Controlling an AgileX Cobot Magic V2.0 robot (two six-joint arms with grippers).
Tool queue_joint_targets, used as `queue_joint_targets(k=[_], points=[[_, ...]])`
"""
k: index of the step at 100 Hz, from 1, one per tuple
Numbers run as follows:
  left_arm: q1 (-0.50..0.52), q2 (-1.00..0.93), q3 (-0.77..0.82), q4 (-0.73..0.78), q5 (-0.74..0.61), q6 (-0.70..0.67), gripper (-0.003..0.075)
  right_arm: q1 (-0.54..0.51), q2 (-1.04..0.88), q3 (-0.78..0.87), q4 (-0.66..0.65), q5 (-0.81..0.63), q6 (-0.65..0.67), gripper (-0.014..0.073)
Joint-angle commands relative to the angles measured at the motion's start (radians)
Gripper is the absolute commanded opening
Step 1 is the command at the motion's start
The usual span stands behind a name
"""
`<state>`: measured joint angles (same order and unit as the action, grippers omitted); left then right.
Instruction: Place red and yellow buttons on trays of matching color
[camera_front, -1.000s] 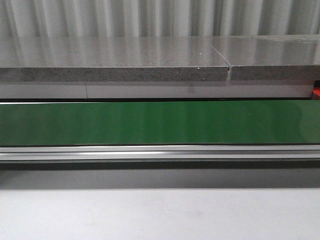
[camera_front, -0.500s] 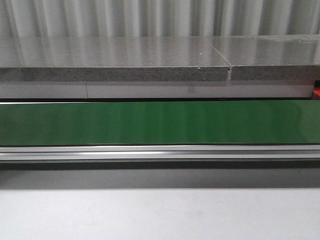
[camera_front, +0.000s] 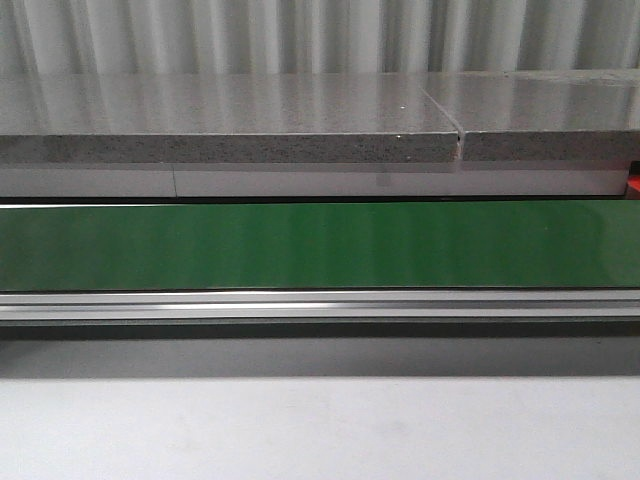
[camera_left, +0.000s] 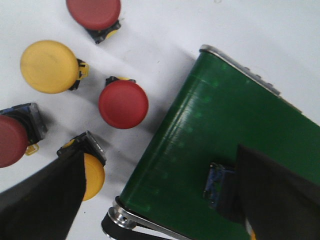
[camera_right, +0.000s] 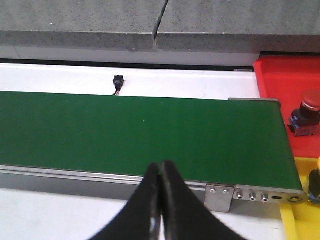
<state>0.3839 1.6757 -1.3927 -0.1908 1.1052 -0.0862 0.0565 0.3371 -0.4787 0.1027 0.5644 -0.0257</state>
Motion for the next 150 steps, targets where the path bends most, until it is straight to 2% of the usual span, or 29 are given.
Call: queue_joint_targets(k=[1,13,44,88,104,134,141,150], points=[[0.011,-0.004,-0.03,-0.034,-0.001,-0.012,0.0551,-0.001,0.006,-0.025,-0.008,-0.071,-0.007,-0.0106],[0.011,0.041,-0.035,-0.034,0.001,-0.012,0.0524,-0.001,0.006,-0.025,-0.008,-0.071,-0.007,-0.0106],[0.011,0.132,-0.038,-0.034,-0.026,-0.05,0.0525,-0.001,0.006,-0.025,-0.008,-0.071,-0.007,-0.0106],[0.012,0.155,-0.038,-0.028,-0.134,-0.167,0.0525,-0.001,0.006,-0.025,-0.008,-0.071,-0.007,-0.0106],[0.012,0.178,-0.041,-0.028,-0.123,-0.219,0.0525,-0.001,0.006,-0.025,-0.008,-0.071,-0.007,-0.0106],[0.012,0.21,-0.041,-0.037,-0.135,-0.22,0.0524,-0.001,0.006,-0.025,-0.008,-0.071,-0.007,-0.0106],[0.012,0.21,-0.041,-0.037,-0.139,-0.22,0.0501,-0.001,0.006,-0.025,-0.008,-0.071,-0.007,-0.0106],[0.012,0.21,-0.041,-0.037,-0.139,-0.22,0.0408,-0.001,0.006,-0.025,-0.008,-0.071,-0.007,-0.0106]])
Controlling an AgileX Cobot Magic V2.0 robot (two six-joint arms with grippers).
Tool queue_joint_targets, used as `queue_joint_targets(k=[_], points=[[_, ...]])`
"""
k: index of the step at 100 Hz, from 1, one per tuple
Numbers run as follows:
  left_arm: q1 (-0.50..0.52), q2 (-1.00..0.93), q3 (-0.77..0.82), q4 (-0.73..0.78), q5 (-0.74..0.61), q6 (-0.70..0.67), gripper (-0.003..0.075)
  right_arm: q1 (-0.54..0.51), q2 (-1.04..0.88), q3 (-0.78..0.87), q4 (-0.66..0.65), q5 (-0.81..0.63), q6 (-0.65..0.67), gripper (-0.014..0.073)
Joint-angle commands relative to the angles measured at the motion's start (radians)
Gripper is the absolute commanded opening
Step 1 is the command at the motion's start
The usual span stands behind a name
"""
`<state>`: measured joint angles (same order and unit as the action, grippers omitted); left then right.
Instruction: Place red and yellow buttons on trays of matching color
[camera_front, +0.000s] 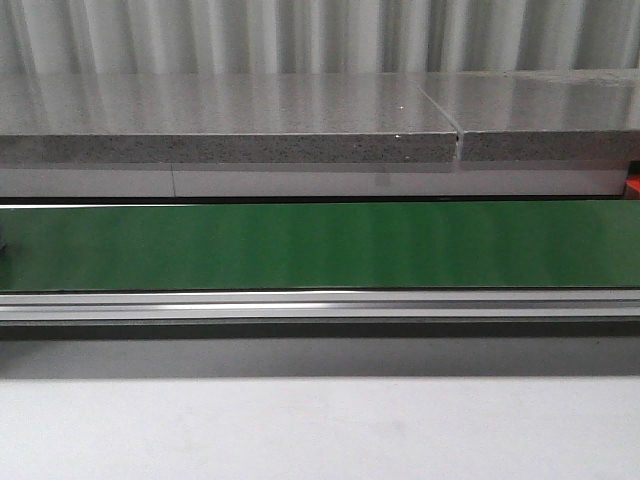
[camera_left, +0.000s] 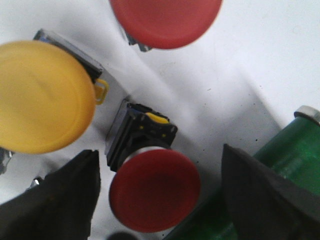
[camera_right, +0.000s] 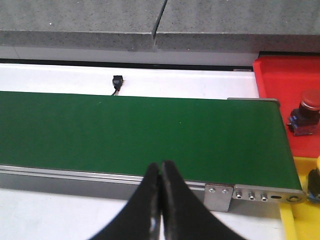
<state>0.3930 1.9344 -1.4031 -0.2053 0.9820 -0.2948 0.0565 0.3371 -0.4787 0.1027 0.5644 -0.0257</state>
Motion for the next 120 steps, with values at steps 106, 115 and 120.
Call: queue_joint_targets(k=[106,115,120], points=[[-0.021,-0.321,-0.028,-0.012,0.122,0.306,0.0144,-0.001,0.006,-0.025,-0.008,-0.071,-0.007,-0.0106],[-0.029,-0.33,-0.026,-0.012,0.144,0.311,0.0144,-0.001,0.006,-0.025,-0.008,-0.071,-0.007,-0.0106],[-0.04,-0.33,-0.024,-0.012,0.168,0.316,0.0144,-0.001,0.006,-0.025,-0.008,-0.071,-0.007,-0.0106]])
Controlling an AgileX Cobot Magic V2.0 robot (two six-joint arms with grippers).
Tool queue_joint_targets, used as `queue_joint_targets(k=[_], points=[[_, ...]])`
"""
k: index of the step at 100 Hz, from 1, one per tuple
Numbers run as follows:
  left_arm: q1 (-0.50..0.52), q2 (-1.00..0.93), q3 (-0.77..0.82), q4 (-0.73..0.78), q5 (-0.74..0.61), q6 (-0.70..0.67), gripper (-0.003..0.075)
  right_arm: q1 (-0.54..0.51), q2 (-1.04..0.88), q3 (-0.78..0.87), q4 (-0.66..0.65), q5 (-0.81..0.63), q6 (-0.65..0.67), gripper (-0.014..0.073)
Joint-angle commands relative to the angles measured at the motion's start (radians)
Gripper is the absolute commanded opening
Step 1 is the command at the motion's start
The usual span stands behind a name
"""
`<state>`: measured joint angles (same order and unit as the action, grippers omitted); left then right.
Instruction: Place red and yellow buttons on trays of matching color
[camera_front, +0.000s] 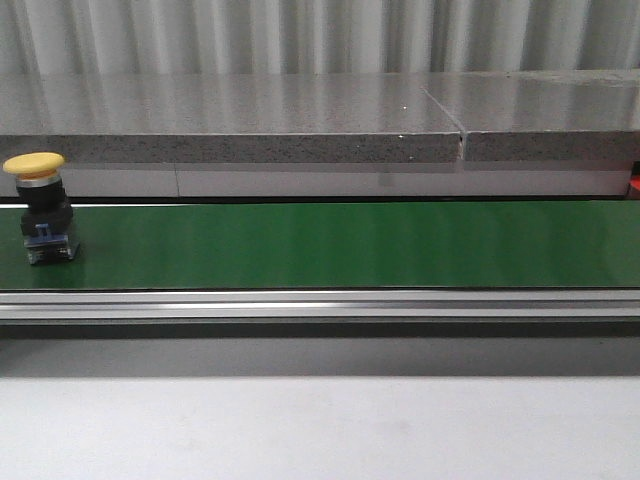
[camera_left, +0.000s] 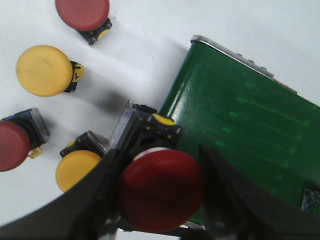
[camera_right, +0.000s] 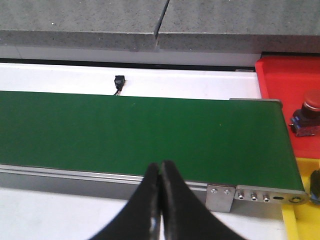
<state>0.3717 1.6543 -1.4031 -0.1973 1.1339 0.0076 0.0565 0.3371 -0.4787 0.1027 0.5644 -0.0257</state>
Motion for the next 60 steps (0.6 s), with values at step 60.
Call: queue_joint_targets(k=[60], points=[[-0.088,-0.002,0.004,-0.024,0.023,0.036,0.0158,-0.001,0.006,-0.025,-0.007,-0.071,-0.007,-0.0106]])
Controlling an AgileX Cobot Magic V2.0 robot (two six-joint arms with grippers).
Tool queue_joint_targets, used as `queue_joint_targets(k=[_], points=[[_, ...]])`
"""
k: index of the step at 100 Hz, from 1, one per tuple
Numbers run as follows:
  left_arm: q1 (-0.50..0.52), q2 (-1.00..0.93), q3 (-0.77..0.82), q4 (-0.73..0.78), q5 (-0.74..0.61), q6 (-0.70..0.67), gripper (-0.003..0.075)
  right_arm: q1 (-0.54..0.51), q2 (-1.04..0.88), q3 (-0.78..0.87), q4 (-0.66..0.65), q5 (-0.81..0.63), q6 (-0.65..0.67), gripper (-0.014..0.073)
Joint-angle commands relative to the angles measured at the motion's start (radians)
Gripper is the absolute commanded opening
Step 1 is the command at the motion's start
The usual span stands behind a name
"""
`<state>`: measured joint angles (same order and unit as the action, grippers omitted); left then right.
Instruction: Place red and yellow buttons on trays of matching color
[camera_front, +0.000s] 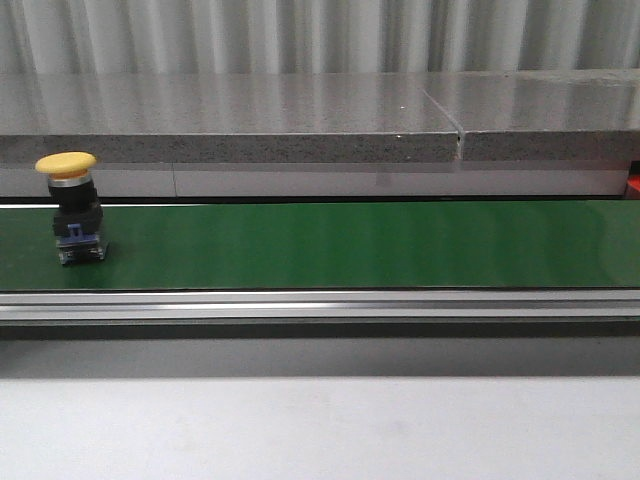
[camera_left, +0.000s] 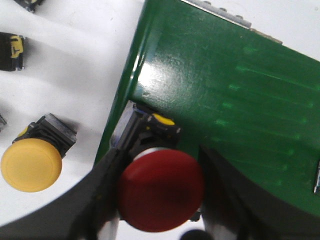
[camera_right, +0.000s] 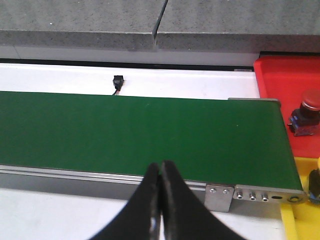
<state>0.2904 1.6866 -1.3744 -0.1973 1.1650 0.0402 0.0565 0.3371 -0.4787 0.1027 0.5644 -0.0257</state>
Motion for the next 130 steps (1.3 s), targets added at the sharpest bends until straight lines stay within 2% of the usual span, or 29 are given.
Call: queue_joint_targets(k=[1,9,24,29,33,63,70,77,84,99,130], points=[[-0.006,-0.034,-0.025,-0.024,-0.008,0.004,0.0163,-0.001,0.006,-0.025,-0.007,-0.071,-0.007,-0.0106],[-0.006,-0.03,-0.025,-0.033,-0.006,0.004,0.023,-0.001,0.006,-0.025,-0.007,-0.071,-0.007,-0.0106],[-0.006,-0.03,-0.026,-0.041,-0.013,0.004,0.0469,-0.001,0.006,-0.025,-0.007,-0.071,-0.007,-0.0106],[-0.006,-0.03,-0.026,-0.041,-0.018,0.004,0.052,-0.001,0.006,-0.025,-0.007,-0.071,-0.007,-0.0106],[-0.006,-0.03,-0.026,-0.041,-0.023,0.004,0.0537,-0.001,0.006,-0.025,-0.007,-0.071,-0.007,-0.0106],[-0.057,-0.1,-0.026,-0.041,-0.094,0.1,0.0531,-0.001,0.006,-0.025,-0.007,-0.071,-0.007,-0.0106],[-0.081,-0.13,-0.026,-0.033,-0.122,0.11,0.0505,-0.001,0.006,-0.025,-0.007,-0.071,-0.007,-0.0106],[-0.109,-0.16,-0.026,-0.018,-0.145,0.11,0.0435,-0.001,0.006,-0.025,-0.007,-0.071,-0.007,-0.0106],[-0.141,-0.19,-0.024,0.009,-0.159,0.112,0.0312,-0.001,0.006,-0.025,-0.007,-0.071,-0.007,-0.0106],[-0.21,-0.255,0.001,0.044,-0.186,0.116,-0.0025,-0.001,0.006,-0.025,-0.007,-0.071,-0.007,-0.0106],[-0.367,-0.442,0.204,0.123,-0.374,0.132,-0.0021,-0.001,0.006,-0.025,-0.007,-0.072,-0.007,-0.0106]])
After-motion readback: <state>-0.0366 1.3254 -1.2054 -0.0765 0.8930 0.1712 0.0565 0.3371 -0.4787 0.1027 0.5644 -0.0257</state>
